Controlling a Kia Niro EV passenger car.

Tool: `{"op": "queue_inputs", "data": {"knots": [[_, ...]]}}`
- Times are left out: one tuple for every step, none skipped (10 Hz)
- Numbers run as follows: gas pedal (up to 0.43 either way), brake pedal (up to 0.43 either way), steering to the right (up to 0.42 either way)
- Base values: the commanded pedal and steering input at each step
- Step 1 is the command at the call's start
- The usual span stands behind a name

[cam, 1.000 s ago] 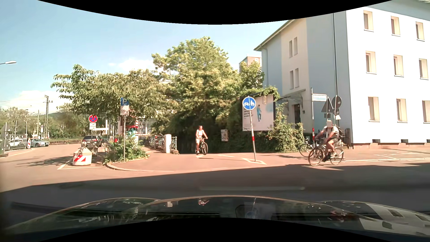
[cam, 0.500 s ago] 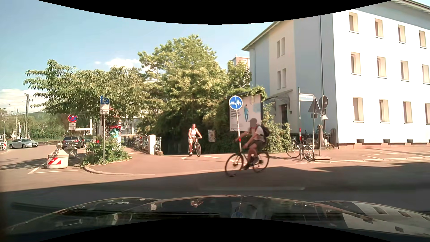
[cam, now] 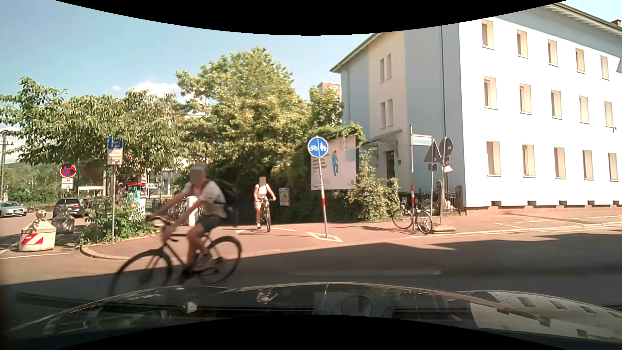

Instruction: Follow the waypoints while adhering to traffic rules and regulations

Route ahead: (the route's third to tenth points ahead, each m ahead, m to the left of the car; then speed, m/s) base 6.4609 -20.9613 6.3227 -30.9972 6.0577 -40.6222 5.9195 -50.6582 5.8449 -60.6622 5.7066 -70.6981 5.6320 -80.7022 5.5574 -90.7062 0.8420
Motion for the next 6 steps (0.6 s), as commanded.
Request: {"op": "queue_inputs", "data": {"knots": [[0.0, 0.091, 0.699], [0.0, 0.091, 0.699], [0.0, 0.098, 0.699], [0.0, 0.11, 0.699], [0.0, 0.14, 0.699], [0.0, 0.165, 0.697]]}}
